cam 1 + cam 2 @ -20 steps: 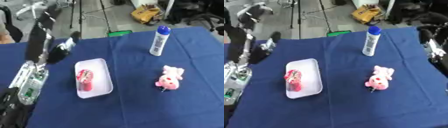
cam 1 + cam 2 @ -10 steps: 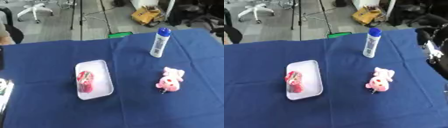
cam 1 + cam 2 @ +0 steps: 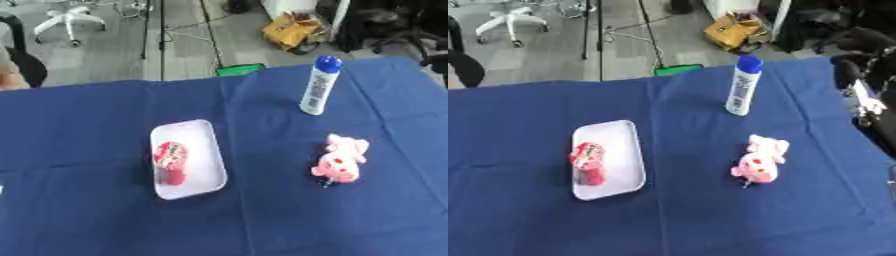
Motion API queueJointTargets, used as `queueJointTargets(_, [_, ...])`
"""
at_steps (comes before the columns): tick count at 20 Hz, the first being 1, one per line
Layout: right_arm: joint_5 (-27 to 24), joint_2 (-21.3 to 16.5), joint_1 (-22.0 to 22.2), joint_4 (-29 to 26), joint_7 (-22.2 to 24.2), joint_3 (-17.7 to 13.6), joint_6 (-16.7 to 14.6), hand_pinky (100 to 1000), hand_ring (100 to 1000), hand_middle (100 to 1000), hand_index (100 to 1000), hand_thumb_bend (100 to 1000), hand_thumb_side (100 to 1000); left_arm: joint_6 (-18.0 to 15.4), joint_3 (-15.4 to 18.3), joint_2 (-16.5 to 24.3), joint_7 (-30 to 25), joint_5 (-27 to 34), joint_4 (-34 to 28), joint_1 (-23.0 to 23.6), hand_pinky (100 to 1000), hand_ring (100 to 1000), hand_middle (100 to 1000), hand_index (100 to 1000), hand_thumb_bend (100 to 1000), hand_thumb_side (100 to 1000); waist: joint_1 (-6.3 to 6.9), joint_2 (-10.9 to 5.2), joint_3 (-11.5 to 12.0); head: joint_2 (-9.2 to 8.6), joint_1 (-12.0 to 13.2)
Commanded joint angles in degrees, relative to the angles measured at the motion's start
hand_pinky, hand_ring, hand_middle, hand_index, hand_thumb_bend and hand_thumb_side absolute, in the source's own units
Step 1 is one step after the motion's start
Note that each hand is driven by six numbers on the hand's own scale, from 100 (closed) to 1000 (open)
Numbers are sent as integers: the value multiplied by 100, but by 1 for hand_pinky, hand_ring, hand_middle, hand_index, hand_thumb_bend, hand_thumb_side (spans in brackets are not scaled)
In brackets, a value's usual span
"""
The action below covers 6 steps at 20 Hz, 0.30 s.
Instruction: Pick up objects on the table and place them in the box.
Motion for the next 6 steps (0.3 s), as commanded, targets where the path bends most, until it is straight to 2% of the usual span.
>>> queueJointTargets(1, [30,-132,-33,-96,-19,-55,0,789,766,783,913,350,609,-95,35,37,-31,216,-190,-29,853,843,839,887,540,964,-39,-192,5,-49,-50])
queueJointTargets(6, [33,-136,-33,-99,-30,-68,5,789,766,784,909,349,609,-136,35,19,-48,519,-264,15,840,827,826,879,536,960,-35,-200,21,-92,-95])
